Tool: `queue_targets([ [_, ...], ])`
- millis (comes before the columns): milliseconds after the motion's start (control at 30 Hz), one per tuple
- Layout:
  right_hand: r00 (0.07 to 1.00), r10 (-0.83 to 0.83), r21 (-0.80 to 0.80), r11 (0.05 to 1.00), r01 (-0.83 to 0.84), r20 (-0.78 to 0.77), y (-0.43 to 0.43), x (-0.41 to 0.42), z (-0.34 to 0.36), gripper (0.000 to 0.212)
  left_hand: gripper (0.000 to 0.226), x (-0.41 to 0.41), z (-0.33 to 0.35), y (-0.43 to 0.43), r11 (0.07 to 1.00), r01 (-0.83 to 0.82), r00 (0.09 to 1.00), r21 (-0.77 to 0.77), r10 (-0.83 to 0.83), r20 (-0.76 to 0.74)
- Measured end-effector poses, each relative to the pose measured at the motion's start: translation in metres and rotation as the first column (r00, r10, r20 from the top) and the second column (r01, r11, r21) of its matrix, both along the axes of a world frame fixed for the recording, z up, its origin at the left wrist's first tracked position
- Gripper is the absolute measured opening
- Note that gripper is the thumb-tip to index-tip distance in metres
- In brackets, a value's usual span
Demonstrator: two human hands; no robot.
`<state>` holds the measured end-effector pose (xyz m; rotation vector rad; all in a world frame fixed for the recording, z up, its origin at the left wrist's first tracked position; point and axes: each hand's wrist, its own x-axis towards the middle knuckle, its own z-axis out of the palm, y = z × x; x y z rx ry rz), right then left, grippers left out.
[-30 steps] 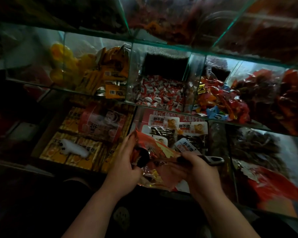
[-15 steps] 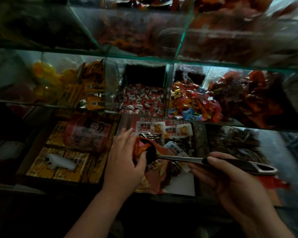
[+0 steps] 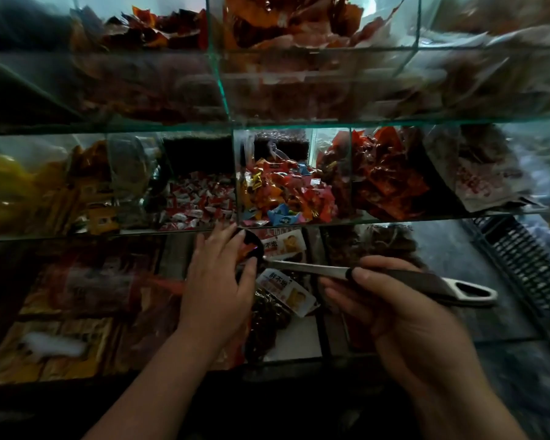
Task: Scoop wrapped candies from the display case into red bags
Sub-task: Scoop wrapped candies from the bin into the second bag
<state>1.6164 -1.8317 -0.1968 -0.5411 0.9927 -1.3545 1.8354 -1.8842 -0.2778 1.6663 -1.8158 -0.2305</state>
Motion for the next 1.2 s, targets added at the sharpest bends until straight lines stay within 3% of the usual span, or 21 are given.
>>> queue_targets([
  [100, 0.994, -0.077, 0.017, 0.997, 0.076, 0.080, -0.005, -0.015, 0.011, 0.015, 0.057, -0.014, 0.016, -0.028, 0.996, 0.072, 0.989, -0.044, -0.077, -0.124],
  [233, 0.972, -0.181, -0.047, 0.981, 0.190, 0.148, -0.020, -0.025, 0.020, 0.009, 0.066, -0.016, 0.022, -0.056, 1.000, -0.003, 0.932, 0.022, 0.011, -0.361],
  [367, 0.954, -0.278, -0.099, 0.952, 0.289, 0.113, -0.060, -0.010, 0.012, 0.011, 0.076, -0.008, 0.006, -0.053, 0.984, 0.007, 0.974, 0.176, 0.033, -0.226],
  [400, 0.962, -0.273, -0.150, 0.950, 0.274, 0.028, -0.074, -0.002, 0.009, 0.013, 0.078, -0.007, 0.001, -0.050, 0.980, 0.028, 0.982, 0.198, 0.010, -0.189],
  [433, 0.953, -0.261, -0.221, 0.949, 0.223, -0.156, -0.089, 0.007, 0.004, 0.016, 0.081, -0.006, -0.001, -0.048, 0.977, 0.048, 0.986, 0.208, -0.013, -0.166],
  [500, 0.763, -0.241, -0.385, 0.923, -0.012, -0.600, -0.118, 0.022, -0.008, 0.021, 0.083, -0.004, -0.002, -0.049, 0.973, 0.066, 0.985, 0.221, -0.029, -0.169],
  [567, 0.519, -0.254, -0.447, 0.847, -0.288, -0.816, -0.140, 0.032, -0.015, 0.017, 0.084, -0.002, 0.000, -0.050, 0.969, 0.074, 0.980, 0.236, -0.026, -0.198],
  [667, 0.171, -0.360, -0.387, 0.702, -0.597, -0.917, -0.152, 0.031, -0.022, 0.031, 0.083, 0.001, 0.001, -0.050, 0.969, 0.090, 0.979, 0.229, -0.043, -0.201],
  [733, 0.088, -0.385, -0.348, 0.686, -0.639, -0.919, -0.144, 0.023, -0.023, 0.040, 0.082, 0.002, -0.001, -0.051, 0.969, 0.098, 0.975, 0.225, -0.048, -0.216],
  [767, 0.126, -0.408, -0.394, 0.681, -0.617, -0.904, -0.133, 0.020, -0.022, 0.038, 0.082, 0.003, -0.002, -0.051, 0.968, 0.103, 0.974, 0.228, -0.052, -0.218],
  [900, 0.483, -0.470, -0.655, 0.670, -0.351, -0.739, -0.074, 0.016, -0.014, 0.017, 0.082, 0.004, 0.000, -0.050, 0.964, 0.137, 0.961, 0.229, -0.072, -0.268],
  [1067, 0.714, -0.344, -0.560, 0.825, -0.081, -0.610, -0.012, 0.014, -0.004, 0.014, 0.075, 0.002, 0.015, -0.036, 0.979, 0.134, 0.882, 0.152, -0.048, -0.468],
  [1200, 0.923, -0.217, -0.477, 0.878, 0.042, -0.318, 0.017, 0.005, 0.011, 0.013, 0.081, 0.005, 0.020, -0.010, 0.985, 0.128, 0.827, 0.120, -0.039, -0.561],
])
